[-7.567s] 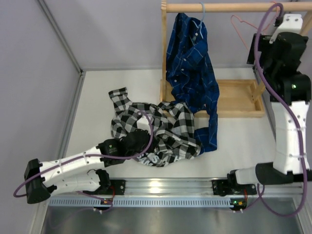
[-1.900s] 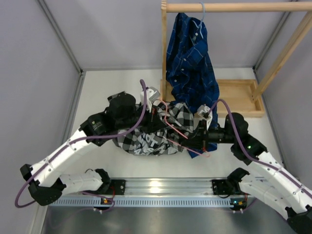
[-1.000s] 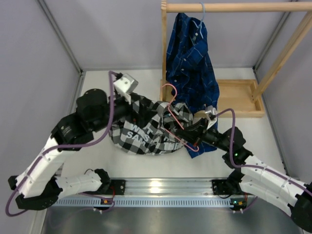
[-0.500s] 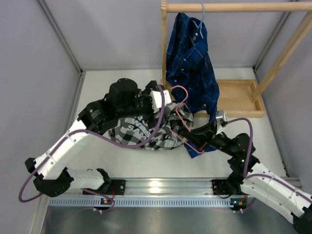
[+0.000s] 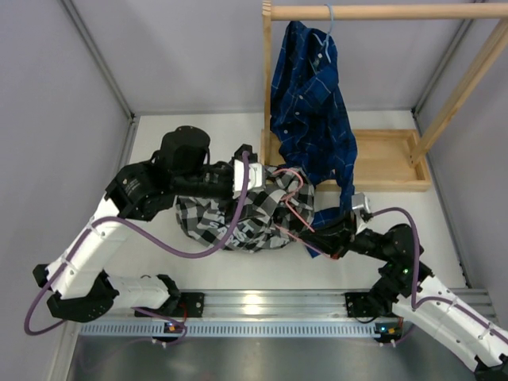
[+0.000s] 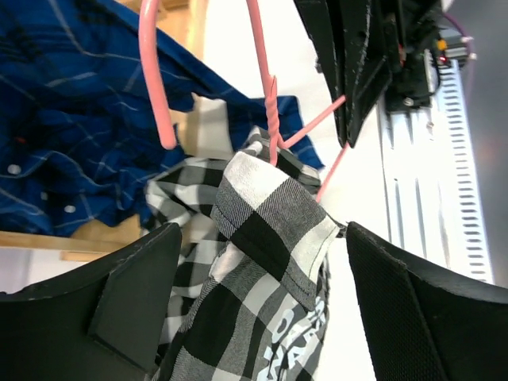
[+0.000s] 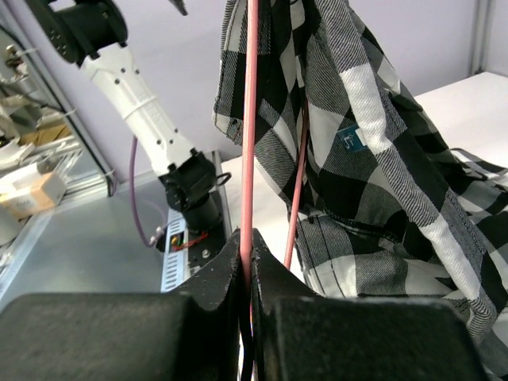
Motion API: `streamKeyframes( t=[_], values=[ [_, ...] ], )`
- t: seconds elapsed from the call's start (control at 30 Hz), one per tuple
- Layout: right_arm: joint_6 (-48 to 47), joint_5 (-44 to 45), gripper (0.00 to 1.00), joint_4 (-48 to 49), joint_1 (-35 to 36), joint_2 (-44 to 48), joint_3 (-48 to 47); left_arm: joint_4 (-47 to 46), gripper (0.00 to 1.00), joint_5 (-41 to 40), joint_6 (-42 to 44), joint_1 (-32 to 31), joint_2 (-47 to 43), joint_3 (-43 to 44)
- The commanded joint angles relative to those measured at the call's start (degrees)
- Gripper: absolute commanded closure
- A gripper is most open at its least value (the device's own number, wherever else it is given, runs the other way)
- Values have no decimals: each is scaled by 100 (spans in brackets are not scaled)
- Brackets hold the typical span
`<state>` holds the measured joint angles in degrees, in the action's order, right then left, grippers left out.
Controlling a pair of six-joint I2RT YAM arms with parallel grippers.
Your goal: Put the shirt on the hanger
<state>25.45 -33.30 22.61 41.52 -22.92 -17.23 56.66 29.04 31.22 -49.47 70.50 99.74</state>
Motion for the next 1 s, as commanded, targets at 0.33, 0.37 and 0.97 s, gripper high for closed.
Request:
streamKeyframes(
  t=[0.33, 0.37, 0.97],
  values=[
    [-409, -1143, 100, 94, 85, 182, -482, 328, 28, 664, -99, 25, -19, -315],
    [-409, -1152, 100, 86, 85, 182, -491, 328, 28, 726, -108, 25, -27, -307],
    [-673, -1372, 100, -222, 85, 288, -764, 424, 62, 1499, 24, 25, -72, -447]
  ],
)
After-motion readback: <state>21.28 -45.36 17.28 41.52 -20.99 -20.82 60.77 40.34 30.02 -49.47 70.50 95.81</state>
